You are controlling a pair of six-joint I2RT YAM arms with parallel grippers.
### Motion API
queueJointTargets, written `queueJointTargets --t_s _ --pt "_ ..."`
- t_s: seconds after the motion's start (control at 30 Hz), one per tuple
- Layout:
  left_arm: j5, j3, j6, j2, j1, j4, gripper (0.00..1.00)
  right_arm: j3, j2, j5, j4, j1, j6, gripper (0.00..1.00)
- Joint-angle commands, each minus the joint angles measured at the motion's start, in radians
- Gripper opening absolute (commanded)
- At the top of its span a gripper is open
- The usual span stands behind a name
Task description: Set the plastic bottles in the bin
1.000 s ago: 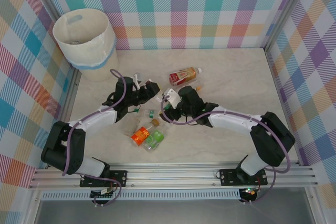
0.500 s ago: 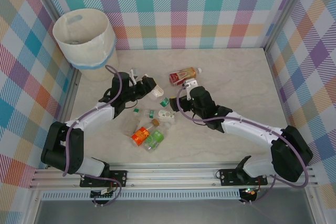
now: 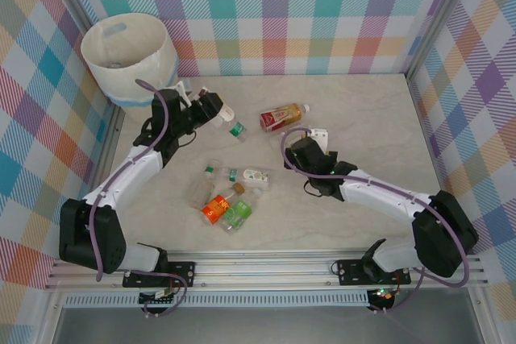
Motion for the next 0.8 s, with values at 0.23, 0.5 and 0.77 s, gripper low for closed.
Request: queueJointTargets --t_s 0.23,0.5,0.77 --pt "-0.236 0.223 0.195 0.043 0.026 0.09 0.61 0.074 0.034 0.041 -0.045 0.0 0.042 1.0" --pt "-0.369 0.336 0.381 0.092 0.068 0.244 0.62 0.103 0.047 0.041 -0.054 -0.001 0.028 1.0" --pt "-0.389 0.453 0.512 0.211 0.155 0.369 0.62 0.103 0.044 0.035 -0.048 -0.001 0.029 1.0"
